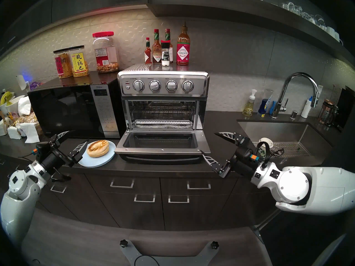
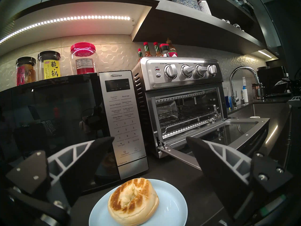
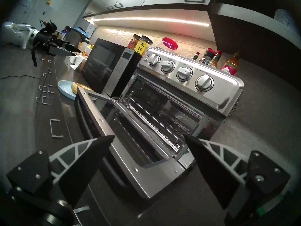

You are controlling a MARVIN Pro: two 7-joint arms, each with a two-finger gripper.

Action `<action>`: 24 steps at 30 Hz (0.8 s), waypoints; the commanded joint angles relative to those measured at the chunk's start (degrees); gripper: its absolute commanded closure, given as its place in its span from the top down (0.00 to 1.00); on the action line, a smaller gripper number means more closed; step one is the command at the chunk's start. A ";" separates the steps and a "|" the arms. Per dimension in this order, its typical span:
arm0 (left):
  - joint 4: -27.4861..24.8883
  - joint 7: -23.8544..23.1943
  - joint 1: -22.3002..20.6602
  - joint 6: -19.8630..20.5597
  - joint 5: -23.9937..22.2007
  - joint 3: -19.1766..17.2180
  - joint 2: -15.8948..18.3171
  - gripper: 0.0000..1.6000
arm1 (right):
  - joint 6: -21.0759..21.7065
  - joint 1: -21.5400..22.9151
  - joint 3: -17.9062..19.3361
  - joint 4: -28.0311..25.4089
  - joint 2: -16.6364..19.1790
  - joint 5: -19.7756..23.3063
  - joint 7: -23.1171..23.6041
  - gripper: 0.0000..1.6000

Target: Open the oven and place the bagel inside on the rack

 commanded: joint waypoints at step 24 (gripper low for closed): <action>-5.40 9.08 -0.40 3.94 3.06 0.44 -4.14 1.00 | -0.50 10.48 -5.96 3.57 -0.14 1.91 2.57 1.00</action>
